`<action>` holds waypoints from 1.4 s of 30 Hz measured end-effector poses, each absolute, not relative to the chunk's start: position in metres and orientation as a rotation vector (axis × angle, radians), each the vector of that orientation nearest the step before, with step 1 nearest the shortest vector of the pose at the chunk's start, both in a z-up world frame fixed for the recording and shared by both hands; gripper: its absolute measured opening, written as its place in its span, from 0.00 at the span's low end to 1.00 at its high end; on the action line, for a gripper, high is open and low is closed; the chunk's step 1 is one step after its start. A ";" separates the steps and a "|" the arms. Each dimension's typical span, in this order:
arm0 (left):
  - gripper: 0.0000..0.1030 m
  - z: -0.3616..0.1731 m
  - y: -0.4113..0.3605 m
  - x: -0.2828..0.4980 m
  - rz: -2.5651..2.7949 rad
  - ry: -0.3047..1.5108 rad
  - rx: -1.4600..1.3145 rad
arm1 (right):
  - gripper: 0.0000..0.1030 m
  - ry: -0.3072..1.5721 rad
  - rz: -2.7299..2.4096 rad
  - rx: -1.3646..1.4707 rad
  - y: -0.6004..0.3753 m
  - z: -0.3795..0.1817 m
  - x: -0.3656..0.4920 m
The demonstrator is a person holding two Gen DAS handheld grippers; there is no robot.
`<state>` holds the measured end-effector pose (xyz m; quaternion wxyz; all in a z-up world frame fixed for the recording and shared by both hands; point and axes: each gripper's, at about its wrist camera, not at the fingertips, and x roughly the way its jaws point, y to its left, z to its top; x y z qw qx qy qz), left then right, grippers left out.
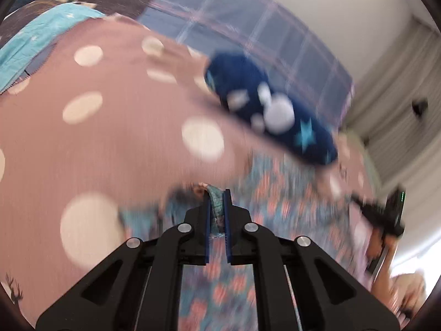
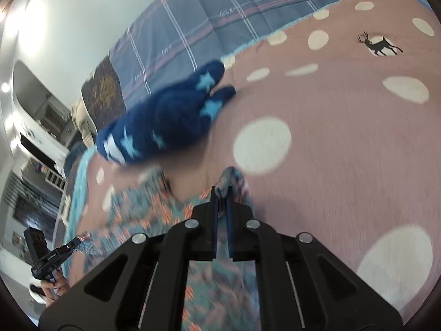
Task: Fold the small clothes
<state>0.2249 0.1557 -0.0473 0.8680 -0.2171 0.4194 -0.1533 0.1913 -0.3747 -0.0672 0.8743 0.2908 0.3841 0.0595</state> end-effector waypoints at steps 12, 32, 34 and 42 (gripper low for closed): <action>0.44 -0.068 0.153 0.259 -0.146 0.915 -0.322 | 0.41 0.851 0.035 0.596 -0.386 -0.078 0.211; 0.47 -0.085 0.143 0.231 -0.148 0.981 -0.192 | 0.44 0.860 0.117 0.483 -0.371 -0.068 0.102; 0.47 -0.089 0.138 0.244 -0.129 1.001 -0.174 | 0.46 0.864 0.140 0.481 -0.368 -0.064 0.118; 0.02 -0.090 0.130 0.279 -0.140 1.008 -0.175 | 0.49 0.967 0.107 0.480 -0.362 -0.084 0.228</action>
